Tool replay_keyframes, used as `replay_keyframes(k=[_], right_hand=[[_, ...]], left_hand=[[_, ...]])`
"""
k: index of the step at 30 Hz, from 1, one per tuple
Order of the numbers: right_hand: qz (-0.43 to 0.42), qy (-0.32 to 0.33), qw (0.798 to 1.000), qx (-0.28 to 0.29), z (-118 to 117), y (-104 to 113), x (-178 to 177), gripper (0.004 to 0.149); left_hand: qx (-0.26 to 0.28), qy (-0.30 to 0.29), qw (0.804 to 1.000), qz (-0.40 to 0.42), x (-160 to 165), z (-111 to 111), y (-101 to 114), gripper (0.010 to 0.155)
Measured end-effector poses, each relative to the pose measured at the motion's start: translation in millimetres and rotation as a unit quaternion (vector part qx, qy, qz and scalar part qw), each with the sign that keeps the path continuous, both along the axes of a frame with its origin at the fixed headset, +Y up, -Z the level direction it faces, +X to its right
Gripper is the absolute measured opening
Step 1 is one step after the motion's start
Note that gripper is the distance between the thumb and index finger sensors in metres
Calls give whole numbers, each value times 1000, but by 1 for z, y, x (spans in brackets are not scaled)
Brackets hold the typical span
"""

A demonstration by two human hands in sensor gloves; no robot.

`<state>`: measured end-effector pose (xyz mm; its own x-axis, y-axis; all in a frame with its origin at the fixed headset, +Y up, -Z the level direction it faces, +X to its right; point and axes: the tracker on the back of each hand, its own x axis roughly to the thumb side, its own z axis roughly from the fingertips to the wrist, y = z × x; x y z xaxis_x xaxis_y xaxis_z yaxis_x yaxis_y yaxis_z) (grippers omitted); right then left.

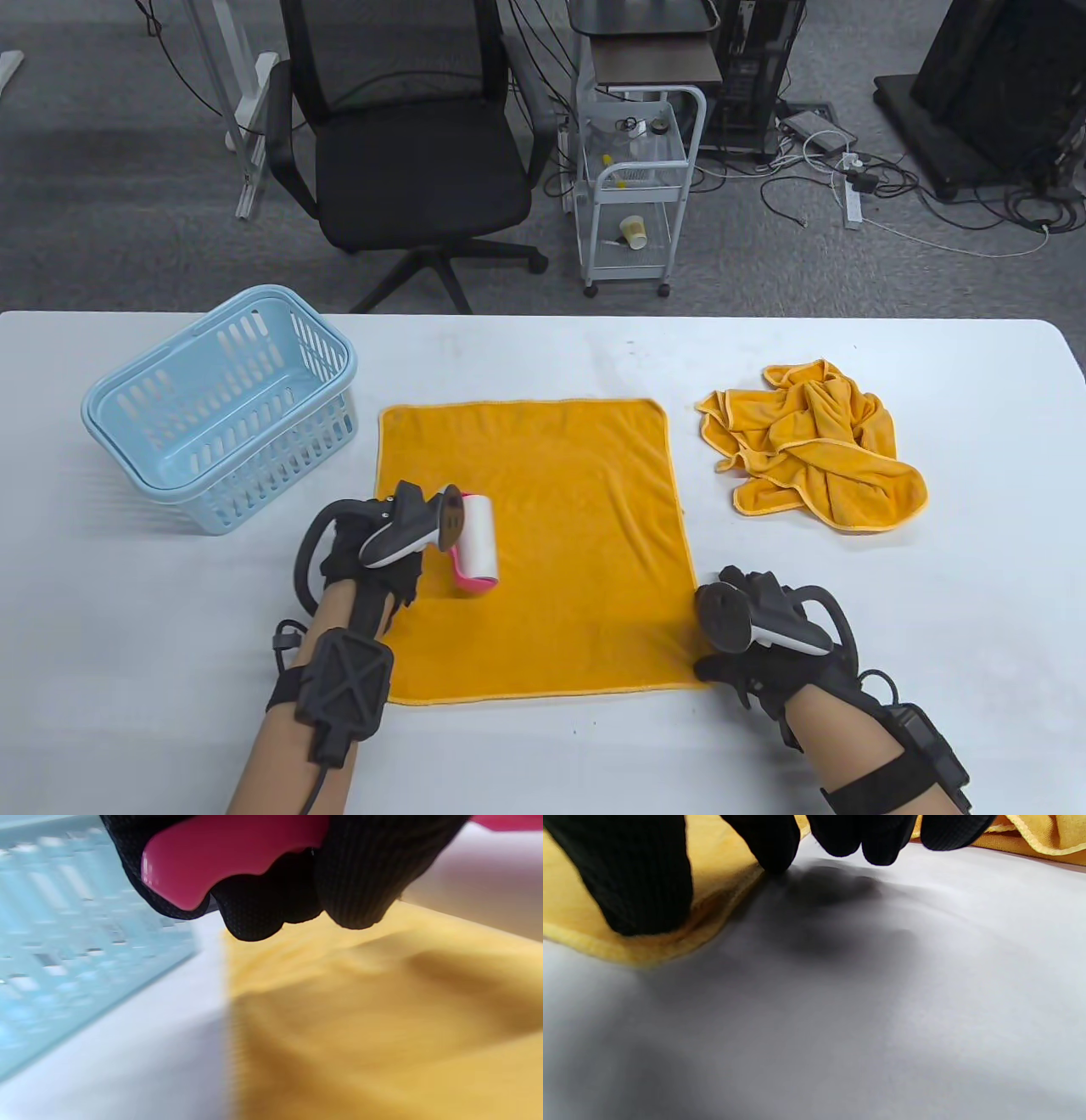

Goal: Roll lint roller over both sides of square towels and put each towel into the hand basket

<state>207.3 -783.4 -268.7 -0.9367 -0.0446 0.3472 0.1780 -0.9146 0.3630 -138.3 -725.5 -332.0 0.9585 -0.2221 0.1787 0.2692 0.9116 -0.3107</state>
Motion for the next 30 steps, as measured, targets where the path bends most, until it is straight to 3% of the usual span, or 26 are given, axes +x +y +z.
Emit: replay_keyframes(k=[4,9,14,17,23,25,27,30], right_hand=[[0,0,1000,0,0,0,0,90],[1,2,1000,0,0,0,0,90],[8,4,1000,5,0,0,-1,89],[11,4,1000,6,1,0,-2,89],[16,6,1000,8,1,1,-3,89],[15,4,1000,7,1,0,-3,89],[14,3,1000,6,1,0,-3,89],[15,3,1000,6,1,0,-3,89]], left_hand=[[-31,-42,998,47,48,1,-15,51],[-39,-61,997,8,66,3,-34,49],[-25,-34,997,-72,34,7,-31,44],[-5,-4,988,-152,-4,12,-26,43],[-11,72,976,-204,-71,25,-21,43],[-16,87,977,-195,-85,30,-19,43],[-28,97,986,-131,-92,34,-16,44],[-24,70,997,-33,-71,39,-9,46]])
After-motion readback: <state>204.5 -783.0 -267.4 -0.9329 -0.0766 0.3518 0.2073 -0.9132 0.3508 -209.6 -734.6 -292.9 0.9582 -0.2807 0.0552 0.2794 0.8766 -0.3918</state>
